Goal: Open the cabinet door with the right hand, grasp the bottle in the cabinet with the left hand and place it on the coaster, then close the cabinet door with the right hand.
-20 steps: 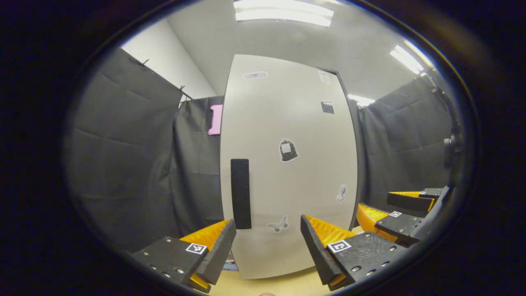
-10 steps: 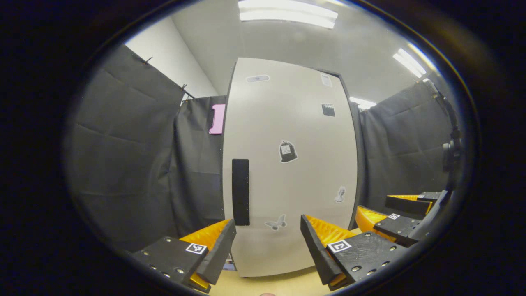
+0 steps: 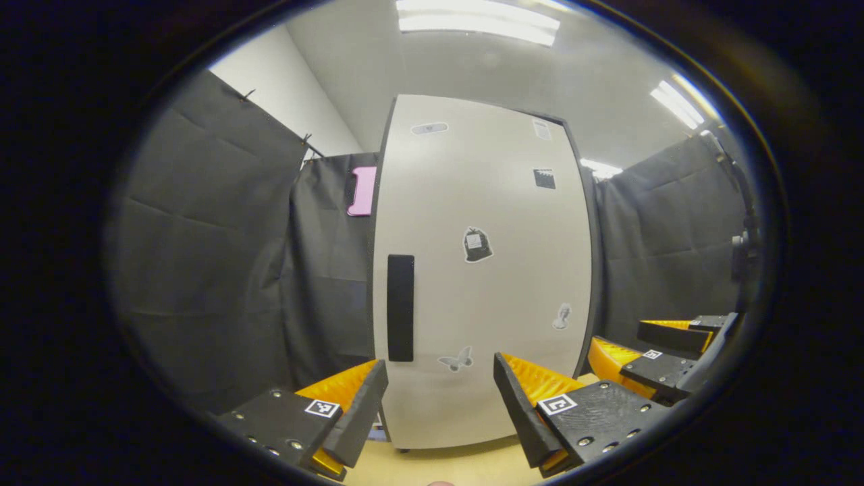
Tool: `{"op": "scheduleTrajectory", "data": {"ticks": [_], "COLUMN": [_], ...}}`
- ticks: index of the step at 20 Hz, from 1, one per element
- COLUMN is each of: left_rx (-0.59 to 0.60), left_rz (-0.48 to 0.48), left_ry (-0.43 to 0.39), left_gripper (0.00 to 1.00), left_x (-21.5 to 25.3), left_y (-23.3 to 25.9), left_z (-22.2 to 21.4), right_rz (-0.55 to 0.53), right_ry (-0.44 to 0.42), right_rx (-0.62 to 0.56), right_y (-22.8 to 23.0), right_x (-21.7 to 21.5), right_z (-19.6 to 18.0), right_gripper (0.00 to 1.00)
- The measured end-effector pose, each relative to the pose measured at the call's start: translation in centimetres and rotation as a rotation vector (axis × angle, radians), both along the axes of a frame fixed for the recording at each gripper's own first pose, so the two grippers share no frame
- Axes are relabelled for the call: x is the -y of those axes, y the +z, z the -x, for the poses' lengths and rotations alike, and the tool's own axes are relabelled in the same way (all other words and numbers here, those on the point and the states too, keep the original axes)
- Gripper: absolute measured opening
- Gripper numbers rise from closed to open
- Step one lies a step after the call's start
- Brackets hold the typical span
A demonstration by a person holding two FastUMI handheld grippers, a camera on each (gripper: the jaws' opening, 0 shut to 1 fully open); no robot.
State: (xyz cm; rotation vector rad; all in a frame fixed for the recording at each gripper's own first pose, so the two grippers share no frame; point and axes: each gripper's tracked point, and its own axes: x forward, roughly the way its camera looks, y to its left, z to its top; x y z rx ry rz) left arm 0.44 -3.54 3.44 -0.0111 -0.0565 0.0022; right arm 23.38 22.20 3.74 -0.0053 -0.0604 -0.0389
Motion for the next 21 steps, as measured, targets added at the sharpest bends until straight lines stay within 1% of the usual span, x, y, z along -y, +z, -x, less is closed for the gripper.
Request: {"op": "scheduleTrajectory", "data": {"ticks": [10,18,19,21], "left_rx": [-0.024,-0.022,-0.022,-0.022], "left_rz": [0.012,0.002,0.003,0.003], "left_ry": [-0.005,-0.013,-0.014,-0.014], "left_gripper": [0.9,0.9,0.98,0.98], "left_x": [-0.04,-0.03,-0.04,-0.03], "left_y": [-0.21,0.16,0.18,0.14], "left_z": [-0.29,-0.14,-0.2,-0.22], "right_rz": [-0.002,-0.009,-0.01,-0.013], "right_ry": [0.001,0.005,0.004,0.004], "right_rx": [-0.008,-0.009,-0.007,-0.004], "right_y": [-0.07,-0.09,-0.01,-0.05], "right_x": [-0.1,-0.34,-0.31,-0.39], "right_z": [-0.05,-0.06,-0.05,-0.07], "right_gripper": [0.94,0.95,0.95,0.95]}}
